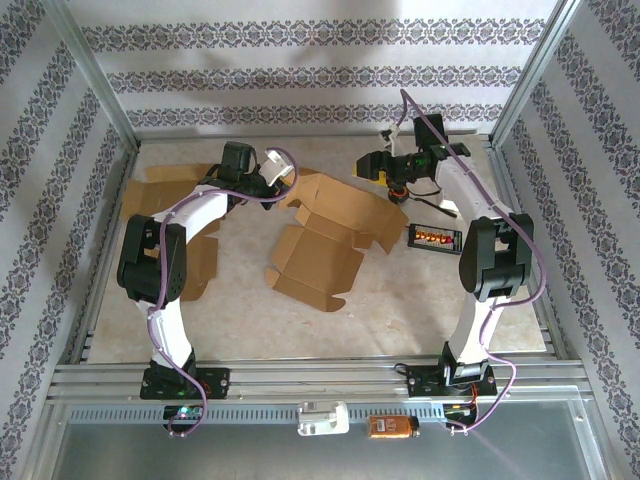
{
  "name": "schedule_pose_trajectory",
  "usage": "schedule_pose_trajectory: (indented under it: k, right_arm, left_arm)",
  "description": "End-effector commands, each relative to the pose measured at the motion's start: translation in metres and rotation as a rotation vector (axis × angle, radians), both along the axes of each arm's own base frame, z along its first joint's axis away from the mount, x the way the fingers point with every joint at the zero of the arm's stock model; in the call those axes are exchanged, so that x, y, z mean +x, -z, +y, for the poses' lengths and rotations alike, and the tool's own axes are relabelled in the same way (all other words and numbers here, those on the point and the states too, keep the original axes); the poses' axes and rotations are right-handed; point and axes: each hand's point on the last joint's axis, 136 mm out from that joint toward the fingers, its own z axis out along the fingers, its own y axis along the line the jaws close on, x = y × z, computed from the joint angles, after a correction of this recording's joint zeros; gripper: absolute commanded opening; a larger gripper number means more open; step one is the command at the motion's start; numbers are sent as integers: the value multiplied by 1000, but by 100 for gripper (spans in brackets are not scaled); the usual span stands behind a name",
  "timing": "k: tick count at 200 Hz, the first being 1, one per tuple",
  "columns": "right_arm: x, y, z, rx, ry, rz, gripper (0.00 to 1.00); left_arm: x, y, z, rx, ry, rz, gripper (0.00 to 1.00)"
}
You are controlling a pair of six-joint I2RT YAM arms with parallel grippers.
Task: Fold the paper box
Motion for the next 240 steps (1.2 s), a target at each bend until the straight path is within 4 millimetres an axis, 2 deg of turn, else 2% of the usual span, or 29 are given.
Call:
schedule_pose_trajectory:
  k: [1, 52, 91, 128, 200, 225, 240]
  right_arm:
    - [-12, 17, 11, 30, -42, 46, 68]
    - [-17, 40, 20, 4, -50, 89, 59]
    - [-19, 51, 29, -27, -55, 100, 57]
    - [-20, 61, 30, -77, -16, 101, 55]
    - [-22, 76, 37, -135, 24, 58, 50]
    - [-27, 81, 39, -149, 16, 57, 50]
    - [-28, 83, 38, -155, 16, 56, 50]
  left_arm:
    - [1, -14, -5, 4, 33, -74, 0]
    - [0, -14, -11, -14, 44, -67, 0]
    - [-6, -16, -23, -58, 44, -48, 0]
    - [-7, -15, -22, -118, -76, -3, 0]
    - [-28, -8, -45, -217, -258, 111, 0]
    - [-39, -3, -46, -265, -311, 122, 10]
    - [-50, 2, -51, -309, -291, 138, 19]
